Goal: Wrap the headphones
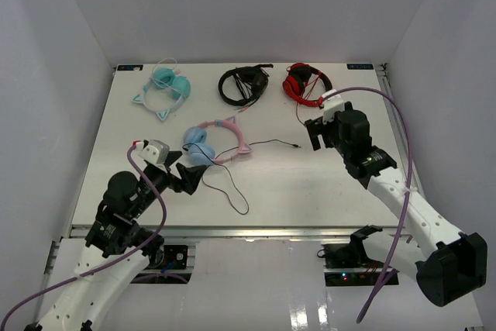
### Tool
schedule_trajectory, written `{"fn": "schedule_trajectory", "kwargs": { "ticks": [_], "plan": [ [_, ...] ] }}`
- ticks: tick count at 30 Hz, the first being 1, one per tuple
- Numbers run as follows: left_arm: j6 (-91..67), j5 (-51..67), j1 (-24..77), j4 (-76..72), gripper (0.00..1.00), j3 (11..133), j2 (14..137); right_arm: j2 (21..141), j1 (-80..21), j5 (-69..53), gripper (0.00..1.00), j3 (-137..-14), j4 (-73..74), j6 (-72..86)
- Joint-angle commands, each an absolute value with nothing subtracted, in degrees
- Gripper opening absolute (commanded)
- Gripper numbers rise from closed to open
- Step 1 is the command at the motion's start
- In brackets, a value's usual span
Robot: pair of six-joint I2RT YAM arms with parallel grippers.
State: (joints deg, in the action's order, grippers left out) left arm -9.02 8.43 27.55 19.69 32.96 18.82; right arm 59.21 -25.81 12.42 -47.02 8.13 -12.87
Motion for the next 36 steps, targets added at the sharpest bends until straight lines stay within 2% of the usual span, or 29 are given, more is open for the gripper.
{"fn": "schedule_trajectory", "kwargs": {
  "ticks": [1,3,5,7,8,10,14,20,24,28,30,34,36],
  "plan": [
    [-8.88,8.79,27.60,19.07,0.98,32.70,18.72,55.93,-25.05,8.05,0.90,-42.95,4.15,-15.69],
    [-8.88,8.87,27.60,18.99,0.98,32.70,18.72,57.51,-25.13,-4.75,0.90,-45.94,7.34,-20.96],
    [-8.88,8.96,27.60,19.16,0.98,32.70,18.89,62.55,-25.05,-19.71,0.90,-50.16,19.43,-31.94],
    [-8.88,8.85,27.60,19.16,0.98,32.67,18.90,68.32,-25.18,-31.49,0.90,-55.41,24.90,-37.65],
    [-8.88,8.79,27.60,19.15,0.98,32.61,18.90,71.98,-25.36,-36.83,0.90,-58.55,26.05,-37.78],
    [-8.88,8.77,27.60,19.07,0.98,32.69,19.01,77.56,-26.44,-40.14,0.91,-62.62,26.14,-35.39],
    [-8.79,8.75,27.60,19.11,0.98,32.74,19.47,92.11,-30.42,-31.02,0.99,-74.13,23.28,-22.17],
    [-8.82,8.04,27.57,19.36,0.98,32.81,19.02,114.51,-37.50,-10.05,0.98,-95.52,23.80,-2.45],
    [-8.80,7.20,27.59,19.34,0.98,32.78,18.18,125.68,-41.27,-1.42,0.83,-103.74,24.78,0.79],
    [-8.80,7.29,27.51,19.26,0.98,32.87,17.94,131.98,-42.88,10.92,0.73,-109.39,25.05,0.28],
    [-8.70,7.69,27.51,19.25,0.98,32.85,17.95,133.07,-42.82,11.16,0.71,-110.13,24.96,-2.68],
    [-8.61,8.15,27.51,19.02,0.98,32.87,17.93,133.99,-43.05,3.88,0.63,-109.20,25.50,-7.20],
    [-8.66,8.39,27.51,18.98,0.98,32.87,17.94,135.11,-43.60,0.03,0.35,-108.90,26.13,-9.42]
  ]
}}
